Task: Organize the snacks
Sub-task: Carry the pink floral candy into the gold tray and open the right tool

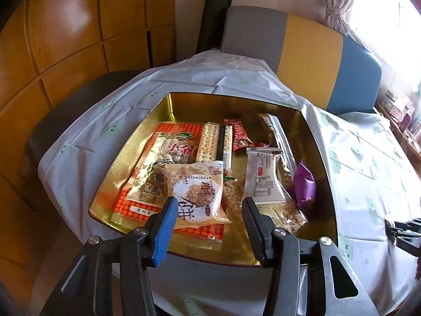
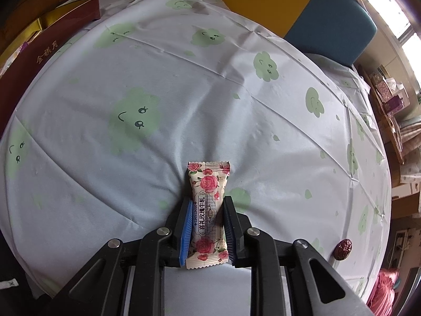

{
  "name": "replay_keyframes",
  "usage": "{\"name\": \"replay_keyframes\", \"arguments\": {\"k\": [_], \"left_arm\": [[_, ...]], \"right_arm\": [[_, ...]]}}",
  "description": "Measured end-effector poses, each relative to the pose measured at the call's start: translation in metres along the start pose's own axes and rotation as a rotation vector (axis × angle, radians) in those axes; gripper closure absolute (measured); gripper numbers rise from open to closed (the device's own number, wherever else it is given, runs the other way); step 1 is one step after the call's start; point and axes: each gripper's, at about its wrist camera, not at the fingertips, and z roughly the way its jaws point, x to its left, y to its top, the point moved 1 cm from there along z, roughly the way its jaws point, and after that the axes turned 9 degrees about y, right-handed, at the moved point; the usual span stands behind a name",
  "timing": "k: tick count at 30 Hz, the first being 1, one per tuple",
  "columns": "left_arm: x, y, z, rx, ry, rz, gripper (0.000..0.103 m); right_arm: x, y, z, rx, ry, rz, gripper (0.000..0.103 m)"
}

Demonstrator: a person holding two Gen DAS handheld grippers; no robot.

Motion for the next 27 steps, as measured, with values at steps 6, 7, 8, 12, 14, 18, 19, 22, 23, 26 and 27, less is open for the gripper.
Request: {"name": "replay_keyframes", "arguments": {"k": [6, 7, 8, 12, 14, 18, 19, 22, 23, 26, 27], "left_arm": [[0.016, 0.001, 0.006, 0.017, 0.017, -0.047, 0.052], [0.019, 0.002, 0.008, 0.021, 0.023, -0.056, 0.052], [0.022, 0.003, 0.009, 0.023, 0.028, -0.065, 0.052], [0.029, 0.004, 0.011, 0.027, 0.04, -0.086, 0.052], [0.031, 0.003, 0.012, 0.028, 0.04, -0.091, 0.052], [0.031, 0.002, 0.013, 0.027, 0.037, -0.09, 0.052], [0.03, 0.002, 0.012, 0.021, 0.032, -0.084, 0.052], [0.026, 0.001, 0.01, 0.006, 0.02, -0.063, 0.052], [0.025, 0.001, 0.009, 0.001, 0.016, -0.056, 0.052], [0.022, 0.0, 0.007, -0.013, 0.014, -0.038, 0.052], [0.022, 0.0, 0.007, -0.015, 0.014, -0.037, 0.052]], "right_arm": [[-0.008, 0.01, -0.002, 0.024, 0.007, 0.093, 0.082], [-0.008, 0.012, -0.003, 0.02, 0.013, 0.102, 0.082], [-0.008, 0.015, -0.005, 0.012, 0.018, 0.114, 0.082], [-0.003, 0.032, -0.027, -0.07, 0.074, 0.148, 0.082], [0.007, 0.041, -0.035, -0.102, 0.118, 0.153, 0.082], [0.045, 0.072, -0.06, -0.197, 0.236, 0.09, 0.082], [0.059, 0.082, -0.067, -0.221, 0.269, 0.065, 0.082], [0.097, 0.112, -0.079, -0.263, 0.354, -0.008, 0.082], [0.107, 0.122, -0.08, -0.271, 0.376, -0.027, 0.082], [0.139, 0.154, -0.081, -0.295, 0.436, -0.059, 0.082], [0.146, 0.162, -0.079, -0.299, 0.452, -0.052, 0.082]]}}
